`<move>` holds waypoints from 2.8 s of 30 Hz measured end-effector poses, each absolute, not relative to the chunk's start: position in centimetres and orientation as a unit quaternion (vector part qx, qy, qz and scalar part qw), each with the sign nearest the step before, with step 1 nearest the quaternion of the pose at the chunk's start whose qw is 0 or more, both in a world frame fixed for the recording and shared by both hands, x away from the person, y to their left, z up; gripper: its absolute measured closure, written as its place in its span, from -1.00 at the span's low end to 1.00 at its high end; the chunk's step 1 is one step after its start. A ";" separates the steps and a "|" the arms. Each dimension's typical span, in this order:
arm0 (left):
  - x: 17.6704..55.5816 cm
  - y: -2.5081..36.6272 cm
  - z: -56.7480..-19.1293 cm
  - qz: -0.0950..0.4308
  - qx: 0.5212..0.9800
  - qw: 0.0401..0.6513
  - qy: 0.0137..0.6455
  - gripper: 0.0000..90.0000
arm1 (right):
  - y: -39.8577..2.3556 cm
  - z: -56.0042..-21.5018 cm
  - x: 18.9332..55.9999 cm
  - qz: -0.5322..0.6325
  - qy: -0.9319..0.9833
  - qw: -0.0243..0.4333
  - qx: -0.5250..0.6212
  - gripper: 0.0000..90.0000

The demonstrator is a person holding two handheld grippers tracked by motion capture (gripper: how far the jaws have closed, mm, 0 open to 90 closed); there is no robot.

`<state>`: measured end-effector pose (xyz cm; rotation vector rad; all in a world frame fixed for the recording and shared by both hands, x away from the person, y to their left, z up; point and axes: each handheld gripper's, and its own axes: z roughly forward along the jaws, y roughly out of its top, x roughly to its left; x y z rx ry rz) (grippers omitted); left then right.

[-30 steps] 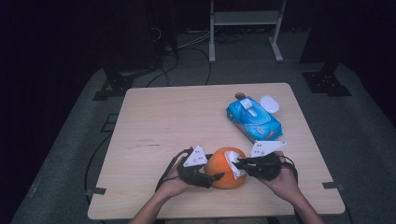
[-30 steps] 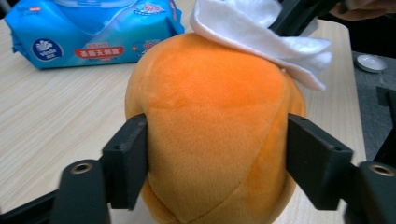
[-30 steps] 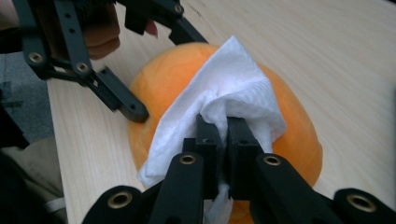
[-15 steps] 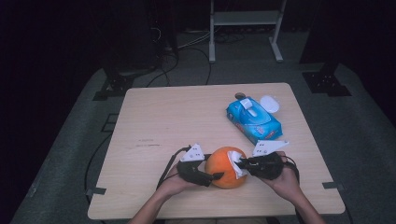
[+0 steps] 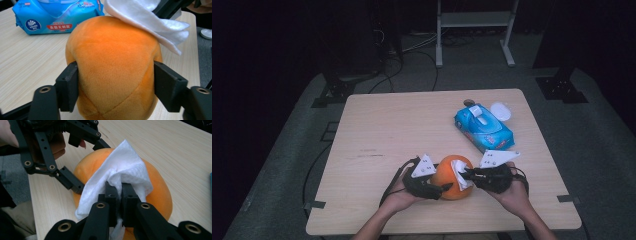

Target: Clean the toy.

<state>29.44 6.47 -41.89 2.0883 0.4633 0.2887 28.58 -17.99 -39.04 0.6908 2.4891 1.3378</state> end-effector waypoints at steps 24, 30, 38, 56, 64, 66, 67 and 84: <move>29.3 6.6 -41.7 0.090 0.841 0.500 0.188 -0.35 | -19.6 -39.7 29.0 0.452 0.847 0.120 0.254 0.88; 29.6 6.6 -42.0 0.100 0.838 0.496 0.205 -0.20 | -18.7 -39.1 28.3 0.463 0.846 0.116 0.237 0.89; 29.6 6.6 -42.2 0.085 0.829 0.512 0.208 -0.30 | -19.2 -39.2 28.6 0.451 0.849 0.127 0.247 0.88; 28.1 4.7 -41.9 0.126 0.846 0.494 0.155 -0.30 | -16.9 -37.9 27.1 0.445 0.861 0.136 0.204 0.88; 27.8 4.6 -42.3 0.131 0.853 0.486 0.139 -0.30 | -16.0 -37.9 26.8 0.443 0.867 0.127 0.189 0.88; 27.9 4.7 -42.4 0.130 0.854 0.484 0.139 -0.30 | -16.8 -37.7 27.0 0.443 0.865 0.132 0.198 0.88; 28.0 4.9 -42.5 0.128 0.854 0.484 0.142 -0.30 | -17.3 -37.7 27.1 0.443 0.863 0.135 0.202 0.88; 29.3 6.4 -43.0 0.110 0.851 0.490 0.155 -0.46 | -17.9 -39.1 28.2 0.436 0.863 0.122 0.225 0.88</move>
